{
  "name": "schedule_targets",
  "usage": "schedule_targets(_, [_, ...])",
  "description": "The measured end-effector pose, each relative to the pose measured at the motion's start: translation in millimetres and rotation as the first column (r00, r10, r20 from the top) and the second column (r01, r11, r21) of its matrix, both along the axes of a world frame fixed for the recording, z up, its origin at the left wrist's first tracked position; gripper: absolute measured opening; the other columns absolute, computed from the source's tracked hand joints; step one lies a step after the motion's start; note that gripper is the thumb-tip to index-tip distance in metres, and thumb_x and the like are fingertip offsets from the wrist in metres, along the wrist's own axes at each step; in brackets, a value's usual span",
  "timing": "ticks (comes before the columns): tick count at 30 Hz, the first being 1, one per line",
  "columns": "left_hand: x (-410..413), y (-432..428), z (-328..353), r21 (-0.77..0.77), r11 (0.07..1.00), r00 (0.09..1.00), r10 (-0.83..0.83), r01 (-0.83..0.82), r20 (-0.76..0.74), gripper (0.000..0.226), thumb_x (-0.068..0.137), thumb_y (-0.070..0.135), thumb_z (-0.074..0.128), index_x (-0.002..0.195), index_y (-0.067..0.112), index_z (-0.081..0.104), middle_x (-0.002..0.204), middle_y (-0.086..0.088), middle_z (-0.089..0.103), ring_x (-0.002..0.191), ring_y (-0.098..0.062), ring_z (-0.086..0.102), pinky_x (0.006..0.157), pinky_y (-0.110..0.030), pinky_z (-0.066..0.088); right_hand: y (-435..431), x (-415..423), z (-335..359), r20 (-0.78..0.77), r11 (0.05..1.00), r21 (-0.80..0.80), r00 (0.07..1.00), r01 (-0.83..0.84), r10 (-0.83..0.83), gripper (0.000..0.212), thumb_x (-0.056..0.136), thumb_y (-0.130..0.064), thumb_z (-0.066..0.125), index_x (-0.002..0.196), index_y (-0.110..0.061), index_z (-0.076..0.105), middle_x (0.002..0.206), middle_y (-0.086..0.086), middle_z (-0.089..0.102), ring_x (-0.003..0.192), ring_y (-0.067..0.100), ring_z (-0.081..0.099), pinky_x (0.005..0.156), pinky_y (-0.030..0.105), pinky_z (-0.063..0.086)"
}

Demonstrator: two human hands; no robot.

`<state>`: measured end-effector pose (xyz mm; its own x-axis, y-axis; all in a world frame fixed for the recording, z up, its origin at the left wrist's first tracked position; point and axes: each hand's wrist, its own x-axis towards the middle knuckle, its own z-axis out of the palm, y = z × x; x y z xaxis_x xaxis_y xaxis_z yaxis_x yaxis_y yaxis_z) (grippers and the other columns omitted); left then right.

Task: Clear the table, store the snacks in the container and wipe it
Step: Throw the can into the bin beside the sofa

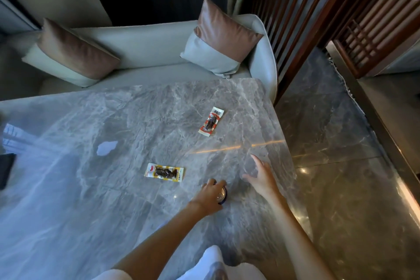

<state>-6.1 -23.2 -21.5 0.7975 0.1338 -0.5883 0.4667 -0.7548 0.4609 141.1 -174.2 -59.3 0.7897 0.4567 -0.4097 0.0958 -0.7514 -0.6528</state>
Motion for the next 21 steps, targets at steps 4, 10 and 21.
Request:
schedule_targets(4, [-5,26,50,0.004,0.992,0.968,0.126,-0.129,0.217,0.072,0.075,0.023,0.068,0.137,0.026,0.032,0.130,-0.007,0.041,0.115,-0.036,0.049,0.098,-0.041,0.042,9,-4,22,-0.018,0.992,0.124,1.000,0.017,-0.015,0.081,0.075,-0.044,0.075,0.143,-0.035,0.033,0.137,0.008,0.044,0.128,0.019,0.046,0.102,0.030,0.040])
schedule_targets(10, [-62,98,140,-0.136,0.904,0.765,0.416,-0.404,0.492,0.068,0.067,0.017,0.078,0.122,0.018,0.039,0.112,0.001,0.049,0.100,-0.022,0.051,0.081,-0.027,0.040,72,-26,95,0.069,0.934,0.346,0.995,-0.087,0.067,0.080,0.074,-0.029,0.077,0.143,-0.025,0.037,0.117,-0.007,0.042,0.113,0.010,0.046,0.100,0.027,0.039])
schedule_targets(21, [-290,235,199,-0.344,0.627,0.309,0.698,-0.699,0.645,0.066,0.066,0.028,0.077,0.121,0.044,0.043,0.121,0.007,0.051,0.112,-0.011,0.054,0.091,-0.034,0.050,277,-184,209,-0.186,0.692,0.704,0.899,-0.160,0.398,0.075,0.074,-0.002,0.075,0.138,-0.018,0.040,0.125,0.000,0.058,0.113,0.011,0.052,0.096,0.028,0.042])
